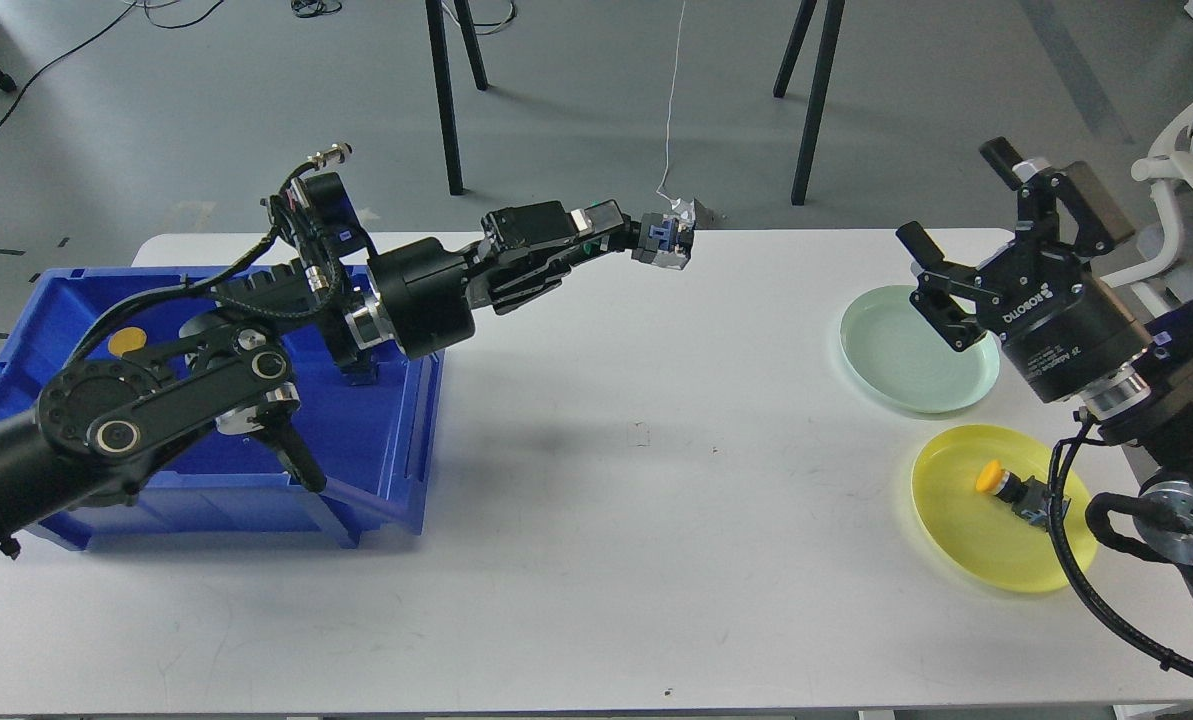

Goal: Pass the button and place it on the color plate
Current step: 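Lift the green button and extend the left arm toward the right gripper, then close the right gripper on the green button held by the left gripper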

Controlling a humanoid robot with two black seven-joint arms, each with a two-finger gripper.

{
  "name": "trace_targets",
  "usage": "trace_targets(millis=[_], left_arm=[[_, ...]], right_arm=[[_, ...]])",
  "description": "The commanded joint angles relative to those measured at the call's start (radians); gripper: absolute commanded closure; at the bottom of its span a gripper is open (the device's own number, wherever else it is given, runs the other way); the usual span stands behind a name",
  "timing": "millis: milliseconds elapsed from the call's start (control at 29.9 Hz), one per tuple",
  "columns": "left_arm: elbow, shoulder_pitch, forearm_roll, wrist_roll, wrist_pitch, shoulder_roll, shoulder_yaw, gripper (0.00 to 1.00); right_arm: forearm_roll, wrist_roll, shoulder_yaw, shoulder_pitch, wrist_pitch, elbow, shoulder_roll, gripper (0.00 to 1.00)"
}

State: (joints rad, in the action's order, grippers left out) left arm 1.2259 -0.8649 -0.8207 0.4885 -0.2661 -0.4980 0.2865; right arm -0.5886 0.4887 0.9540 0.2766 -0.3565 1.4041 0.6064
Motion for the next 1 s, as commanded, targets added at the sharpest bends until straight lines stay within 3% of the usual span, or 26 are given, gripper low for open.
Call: trace_targets(millis=[0,167,301,502,970], left_arm=[[-0.006,0.007,-0.001,0.000,0.010,0.012,-0.001,0.78],[-0.009,0.011,0.002,0.000,0.010,0.012,-0.006,0.77],[-0.009,0.015,0.003,0.000,0.008,0.018,-0.004,0.77],[-0.009,0.017,0.003,0.000,0.005,0.035,-0.004,0.77],[-0.020,0.017,0.006,0.000,0.001,0.036,-0.001,0.77]], right_arm=[[-0.016,0.000,-0.107,0.050,0.001,-0.005,-0.060,0.04],[-0.117,0.000,-0.158,0.085,0.027,-0.011,-0.118,0.05],[-0.246,0.000,-0.170,0.107,0.161,-0.019,-0.158,0.07],[-0.253,0.000,-0.216,0.153,0.221,-0.036,-0.183,0.08],[-0.260,0.000,-0.304,0.247,0.231,-0.086,-0.261,0.08]])
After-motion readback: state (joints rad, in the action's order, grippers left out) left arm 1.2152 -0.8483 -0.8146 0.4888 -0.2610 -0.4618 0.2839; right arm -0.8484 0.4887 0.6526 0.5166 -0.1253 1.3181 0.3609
